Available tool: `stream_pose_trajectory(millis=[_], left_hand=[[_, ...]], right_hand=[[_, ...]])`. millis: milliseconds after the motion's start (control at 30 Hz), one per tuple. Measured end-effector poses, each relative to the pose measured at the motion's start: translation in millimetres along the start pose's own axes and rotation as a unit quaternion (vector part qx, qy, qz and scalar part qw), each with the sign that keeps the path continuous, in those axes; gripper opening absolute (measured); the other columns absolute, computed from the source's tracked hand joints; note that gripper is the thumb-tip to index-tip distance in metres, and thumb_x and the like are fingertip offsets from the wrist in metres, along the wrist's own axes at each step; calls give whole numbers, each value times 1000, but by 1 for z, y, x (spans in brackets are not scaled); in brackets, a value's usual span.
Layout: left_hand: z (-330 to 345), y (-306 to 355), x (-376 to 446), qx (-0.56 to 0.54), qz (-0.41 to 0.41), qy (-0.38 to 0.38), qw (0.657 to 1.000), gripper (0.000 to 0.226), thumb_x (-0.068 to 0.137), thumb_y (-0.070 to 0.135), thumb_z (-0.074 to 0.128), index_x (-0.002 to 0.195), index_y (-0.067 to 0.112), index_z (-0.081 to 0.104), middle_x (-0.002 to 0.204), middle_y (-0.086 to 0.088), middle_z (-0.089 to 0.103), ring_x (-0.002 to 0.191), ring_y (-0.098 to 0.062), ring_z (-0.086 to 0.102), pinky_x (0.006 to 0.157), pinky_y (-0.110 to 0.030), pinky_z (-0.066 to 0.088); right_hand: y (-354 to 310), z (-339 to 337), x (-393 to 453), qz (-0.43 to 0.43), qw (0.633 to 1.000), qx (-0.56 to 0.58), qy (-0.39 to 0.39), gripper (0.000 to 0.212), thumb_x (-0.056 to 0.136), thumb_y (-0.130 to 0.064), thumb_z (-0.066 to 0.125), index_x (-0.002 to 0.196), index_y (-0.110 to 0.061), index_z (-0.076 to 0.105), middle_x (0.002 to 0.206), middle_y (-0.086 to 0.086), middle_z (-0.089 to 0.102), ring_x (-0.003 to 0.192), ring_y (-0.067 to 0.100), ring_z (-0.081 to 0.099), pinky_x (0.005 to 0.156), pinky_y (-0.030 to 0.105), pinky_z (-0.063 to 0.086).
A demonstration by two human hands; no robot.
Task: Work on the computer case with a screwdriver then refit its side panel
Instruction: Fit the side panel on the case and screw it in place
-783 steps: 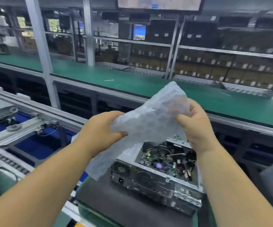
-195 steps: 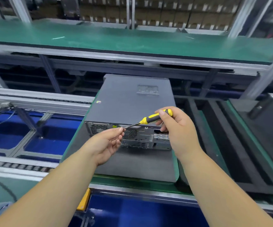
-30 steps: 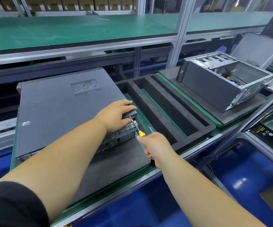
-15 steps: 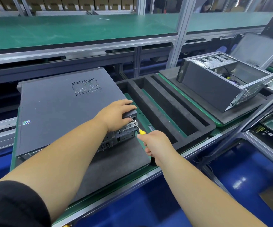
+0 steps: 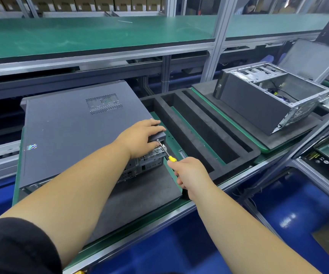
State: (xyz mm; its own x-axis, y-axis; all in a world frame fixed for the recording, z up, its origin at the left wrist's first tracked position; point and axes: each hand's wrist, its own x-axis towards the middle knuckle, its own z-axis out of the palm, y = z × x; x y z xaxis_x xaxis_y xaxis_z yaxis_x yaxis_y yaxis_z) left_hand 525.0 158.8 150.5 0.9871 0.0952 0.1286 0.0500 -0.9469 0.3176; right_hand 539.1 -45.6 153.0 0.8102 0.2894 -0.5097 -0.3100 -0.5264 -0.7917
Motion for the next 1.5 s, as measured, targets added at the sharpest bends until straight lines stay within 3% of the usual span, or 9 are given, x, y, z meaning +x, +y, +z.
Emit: stream_pose_trajectory(millis=[133, 233, 433, 533, 733, 933, 1100, 1300, 1500], left_hand=[[0, 0, 0, 0, -2, 0, 1000, 51, 92, 37, 60, 141, 40, 45, 154, 13, 32, 140, -15, 30, 111, -38, 33], [0, 1, 0, 1, -2, 0, 1000, 51, 92, 37, 60, 141, 40, 44, 154, 13, 32, 141, -15, 30, 111, -38, 33], [0, 0, 0, -2, -1, 1, 1000, 51, 92, 37, 60, 140, 40, 45, 154, 14, 32, 141, -15, 30, 111, -38, 33], [0, 0, 0, -2, 1, 3, 1000, 51, 92, 37, 60, 140, 39, 45, 154, 13, 33, 140, -15, 30, 111, -38, 34], [0, 0, 0, -3, 3, 5, 1000, 50, 92, 36, 61, 140, 39, 46, 154, 12, 33, 140, -16, 31, 111, -39, 35], [1, 0, 0, -1, 3, 3, 1000, 51, 92, 37, 60, 141, 39, 45, 154, 12, 33, 141, -16, 30, 112, -40, 35], [0, 0, 0, -2, 4, 5, 1000, 51, 92, 37, 61, 141, 39, 45, 154, 12, 33, 140, -16, 31, 111, -40, 36], [0, 0, -1, -1, 5, 5, 1000, 50, 93, 37, 60, 141, 39, 45, 154, 11, 33, 141, -16, 30, 112, -41, 34], [0, 0, -1, 0, 4, 5, 1000, 50, 93, 38, 60, 141, 38, 45, 154, 12, 33, 141, -15, 29, 112, -40, 35]], right_hand=[[-11, -2, 4, 50, 998, -44, -23, 46, 101, -47, 46, 75, -14, 63, 67, -1, 60, 52, 12, 48, 56, 27, 43], [-16, -2, 6, 90, 994, -21, -52, 53, 104, -47, 38, 75, -13, 67, 68, 3, 57, 52, 13, 45, 53, 26, 40], [-3, 1, 2, 20, 999, 39, -29, 26, 88, -38, 69, 90, -14, 60, 67, 5, 49, 52, 14, 41, 51, 27, 37], [-2, -1, 4, 5, 1000, 16, -14, 23, 92, -37, 66, 85, -16, 62, 70, 3, 58, 54, 13, 49, 55, 27, 43], [-11, -2, 5, 48, 998, -12, -35, 49, 104, -45, 41, 78, -15, 69, 70, 3, 59, 53, 13, 46, 52, 26, 39], [-1, -1, -1, 4, 999, 30, -26, 29, 89, -38, 69, 89, -11, 58, 67, 5, 49, 55, 15, 41, 57, 30, 39], [-2, -2, 4, -5, 1000, -11, -5, 33, 96, -43, 59, 82, -14, 65, 72, 2, 63, 54, 13, 51, 51, 26, 43], [0, -4, 9, 17, 1000, -8, -25, 40, 100, -47, 49, 83, -18, 71, 69, 1, 62, 54, 13, 50, 50, 26, 40], [12, -1, 2, -65, 998, 1, 0, 32, 89, -39, 68, 78, -12, 54, 63, 1, 52, 51, 12, 45, 52, 29, 44]])
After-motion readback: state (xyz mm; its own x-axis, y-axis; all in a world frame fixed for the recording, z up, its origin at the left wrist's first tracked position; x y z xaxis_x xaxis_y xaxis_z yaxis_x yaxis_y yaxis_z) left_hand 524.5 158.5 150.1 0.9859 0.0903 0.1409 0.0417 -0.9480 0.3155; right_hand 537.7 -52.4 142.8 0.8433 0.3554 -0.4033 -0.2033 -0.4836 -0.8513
